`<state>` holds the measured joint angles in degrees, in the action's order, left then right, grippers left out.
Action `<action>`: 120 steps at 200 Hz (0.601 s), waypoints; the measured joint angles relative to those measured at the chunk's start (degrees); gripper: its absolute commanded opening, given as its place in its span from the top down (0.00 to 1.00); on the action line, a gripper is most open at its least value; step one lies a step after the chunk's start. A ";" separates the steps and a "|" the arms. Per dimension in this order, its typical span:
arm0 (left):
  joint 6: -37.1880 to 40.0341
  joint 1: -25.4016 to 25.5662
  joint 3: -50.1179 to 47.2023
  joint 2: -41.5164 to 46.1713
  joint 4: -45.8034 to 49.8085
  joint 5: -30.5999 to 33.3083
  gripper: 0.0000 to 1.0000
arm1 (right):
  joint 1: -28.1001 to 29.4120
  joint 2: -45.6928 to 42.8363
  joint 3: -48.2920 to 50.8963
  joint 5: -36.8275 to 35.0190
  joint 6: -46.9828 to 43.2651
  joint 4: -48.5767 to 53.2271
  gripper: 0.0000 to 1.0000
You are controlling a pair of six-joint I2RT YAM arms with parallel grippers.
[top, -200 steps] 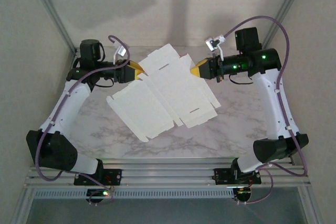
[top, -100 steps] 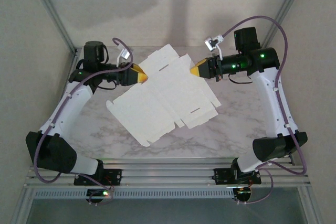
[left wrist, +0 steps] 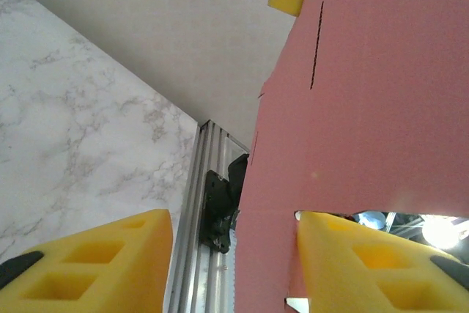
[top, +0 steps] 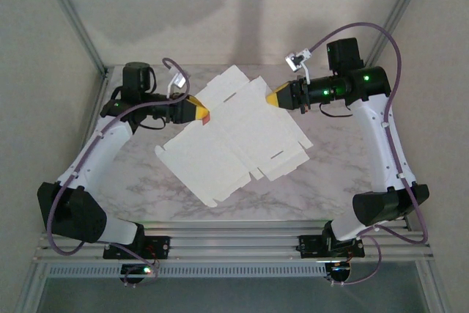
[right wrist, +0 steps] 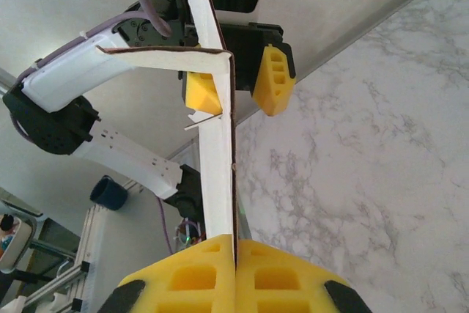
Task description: Fold the paper box
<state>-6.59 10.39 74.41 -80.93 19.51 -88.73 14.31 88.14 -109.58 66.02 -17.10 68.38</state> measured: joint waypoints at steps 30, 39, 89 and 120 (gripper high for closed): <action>-0.11 0.57 -0.94 0.00 0.00 0.15 0.60 | -0.17 0.00 0.00 -0.48 0.02 0.02 1.00; -0.13 0.70 -1.14 0.00 0.07 0.24 0.62 | -0.17 0.02 0.00 -0.61 0.02 0.02 1.00; 0.59 1.81 -1.36 -0.55 0.50 1.38 0.50 | -0.46 0.22 0.00 -1.86 0.17 0.15 1.00; 1.42 1.90 -1.07 -1.31 2.80 1.53 0.46 | -0.59 0.22 0.00 -2.69 0.15 0.31 1.00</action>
<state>-5.17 12.29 73.34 -82.24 22.31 -87.20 13.72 88.36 -109.58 63.33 -16.95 68.69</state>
